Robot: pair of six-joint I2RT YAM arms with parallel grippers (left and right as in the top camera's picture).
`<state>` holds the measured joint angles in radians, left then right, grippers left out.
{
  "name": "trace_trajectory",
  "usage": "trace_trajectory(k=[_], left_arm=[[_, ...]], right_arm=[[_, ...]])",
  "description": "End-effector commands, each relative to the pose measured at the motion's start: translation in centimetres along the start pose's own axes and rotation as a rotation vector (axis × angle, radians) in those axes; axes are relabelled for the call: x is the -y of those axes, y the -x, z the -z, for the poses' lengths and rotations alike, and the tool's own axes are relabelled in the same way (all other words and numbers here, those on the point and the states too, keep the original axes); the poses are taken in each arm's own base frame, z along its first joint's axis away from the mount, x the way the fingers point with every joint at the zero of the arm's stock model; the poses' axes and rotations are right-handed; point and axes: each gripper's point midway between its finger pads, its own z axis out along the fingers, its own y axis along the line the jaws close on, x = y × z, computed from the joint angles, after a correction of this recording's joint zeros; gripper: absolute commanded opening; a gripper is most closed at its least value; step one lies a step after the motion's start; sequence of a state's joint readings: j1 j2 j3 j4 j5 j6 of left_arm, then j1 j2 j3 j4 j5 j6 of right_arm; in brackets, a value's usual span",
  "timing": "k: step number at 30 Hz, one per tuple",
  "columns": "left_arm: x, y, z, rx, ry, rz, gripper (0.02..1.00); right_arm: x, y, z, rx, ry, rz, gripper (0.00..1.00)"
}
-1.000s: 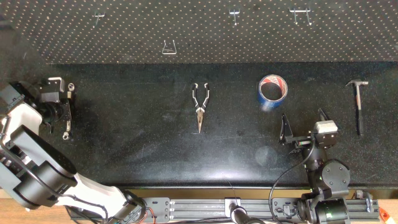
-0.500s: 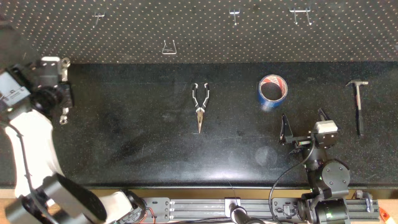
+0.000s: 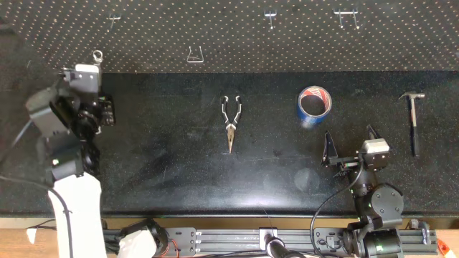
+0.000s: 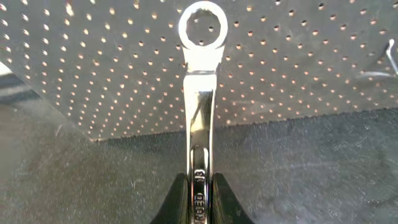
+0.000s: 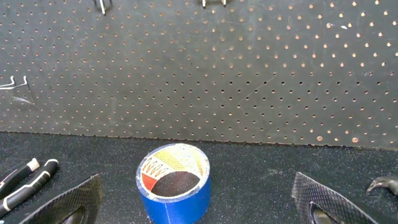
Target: Place Tools Onto Pegboard
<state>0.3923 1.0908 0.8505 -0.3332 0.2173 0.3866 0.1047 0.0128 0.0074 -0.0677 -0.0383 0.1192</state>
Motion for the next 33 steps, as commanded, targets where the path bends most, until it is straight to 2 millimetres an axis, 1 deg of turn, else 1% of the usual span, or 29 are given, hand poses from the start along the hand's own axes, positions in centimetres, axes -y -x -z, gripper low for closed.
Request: trace_trajectory(k=[1, 2, 3, 6, 8, 9, 10, 12, 14, 15, 17, 19, 21, 26, 28, 33], left_arm=[[0.9, -2.7, -1.3, 0.083, 0.032, -0.005, 0.029], [1.1, -2.7, -1.6, 0.114, 0.038, -0.015, 0.029], [2.0, -2.5, -1.9, 0.146, 0.021, -0.032, 0.027], [4.6, -0.2, -2.7, 0.225, -0.036, -0.085, 0.025], [5.7, 1.3, -3.1, 0.285, -0.056, -0.107, 0.027], [5.8, 2.8, -2.9, 0.341, -0.057, -0.057, 0.025], [5.4, 4.2, -2.4, 0.391, -0.052, 0.002, 0.025], [4.5, 5.4, -2.0, 0.415, -0.020, 0.050, 0.027], [3.5, 6.1, -1.7, 0.426, 0.024, 0.056, 0.027], [2.9, 6.3, -1.6, 0.424, 0.059, 0.063, 0.025], [2.0, 5.7, -2.1, 0.398, 0.109, 0.076, 0.027], [2.0, 5.3, -3.0, 0.373, 0.107, 0.078, 0.025], [1.7, 5.2, -3.8, 0.358, 0.111, 0.115, 0.025], [1.3, 6.6, -4.7, 0.362, 0.107, 0.114, 0.027], [1.2, 6.8, -4.8, 0.364, 0.107, 0.114, 0.027], [1.5, 5.8, -5.7, 0.323, 0.097, 0.116, 0.025]], right_arm=[[-0.1, -0.1, 0.0, 0.001, 0.004, -0.011, 0.996], [-0.1, -0.1, 0.0, 0.001, 0.004, -0.011, 0.996], [-0.1, -0.1, 0.0, 0.001, 0.004, -0.011, 0.996], [-0.1, -0.1, 0.0, 0.001, 0.004, -0.011, 0.996], [-0.1, -0.1, 0.0, 0.001, 0.004, -0.011, 0.996], [-0.1, -0.1, 0.0, 0.001, 0.004, -0.011, 0.996], [-0.1, -0.1, 0.0, 0.001, 0.004, -0.011, 0.996], [-0.1, -0.1, 0.0, 0.001, 0.004, -0.011, 0.996], [-0.1, -0.1, 0.0, 0.001, 0.004, -0.011, 0.996], [-0.1, -0.1, 0.0, 0.001, 0.004, -0.011, 0.996], [-0.1, -0.1, 0.0, 0.001, 0.004, -0.011, 0.996], [-0.1, -0.1, 0.0, 0.001, 0.004, -0.011, 0.996], [-0.1, -0.1, 0.0, 0.001, 0.004, -0.011, 0.996], [-0.1, -0.1, 0.0, 0.001, 0.004, -0.011, 0.996], [-0.1, -0.1, 0.0, 0.001, 0.004, -0.011, 0.996], [-0.1, -0.1, 0.0, 0.001, 0.004, -0.011, 0.996]])
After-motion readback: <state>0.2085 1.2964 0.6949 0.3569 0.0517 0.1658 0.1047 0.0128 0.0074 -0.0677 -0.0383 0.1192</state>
